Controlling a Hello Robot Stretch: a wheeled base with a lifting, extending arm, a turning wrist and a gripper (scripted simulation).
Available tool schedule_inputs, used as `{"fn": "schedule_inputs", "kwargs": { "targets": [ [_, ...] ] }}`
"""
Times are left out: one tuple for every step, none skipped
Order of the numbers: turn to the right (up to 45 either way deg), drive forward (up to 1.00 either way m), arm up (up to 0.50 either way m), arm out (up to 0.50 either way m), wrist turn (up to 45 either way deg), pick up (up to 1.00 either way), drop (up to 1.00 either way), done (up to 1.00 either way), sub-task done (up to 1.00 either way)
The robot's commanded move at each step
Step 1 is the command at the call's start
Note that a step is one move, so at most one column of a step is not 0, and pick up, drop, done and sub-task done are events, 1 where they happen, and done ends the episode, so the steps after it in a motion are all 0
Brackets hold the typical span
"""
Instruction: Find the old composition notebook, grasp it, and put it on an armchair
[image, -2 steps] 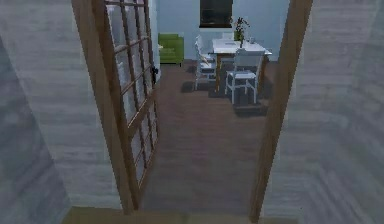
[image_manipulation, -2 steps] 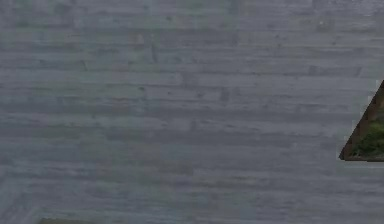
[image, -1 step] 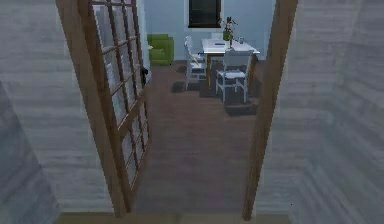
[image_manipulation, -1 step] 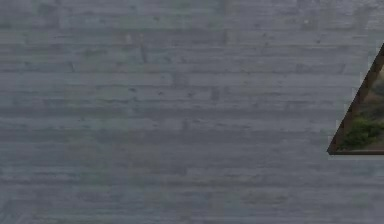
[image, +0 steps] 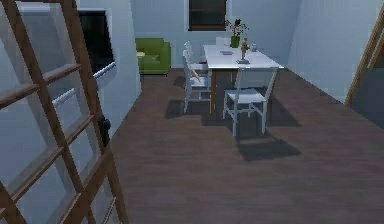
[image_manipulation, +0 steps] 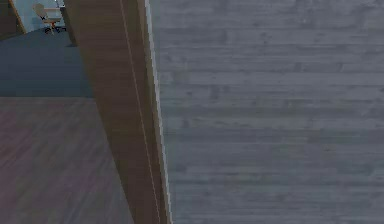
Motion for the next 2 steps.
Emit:
{"fn": "schedule_inputs", "kwargs": {
  "targets": [
    [12.0,0.0,0.0,0.0,0.0,0.0,0.0,0.0,0.0],
    [0.0,0.05,0.0,0.0,0.0,0.0,0.0,0.0,0.0]
  ]
}}
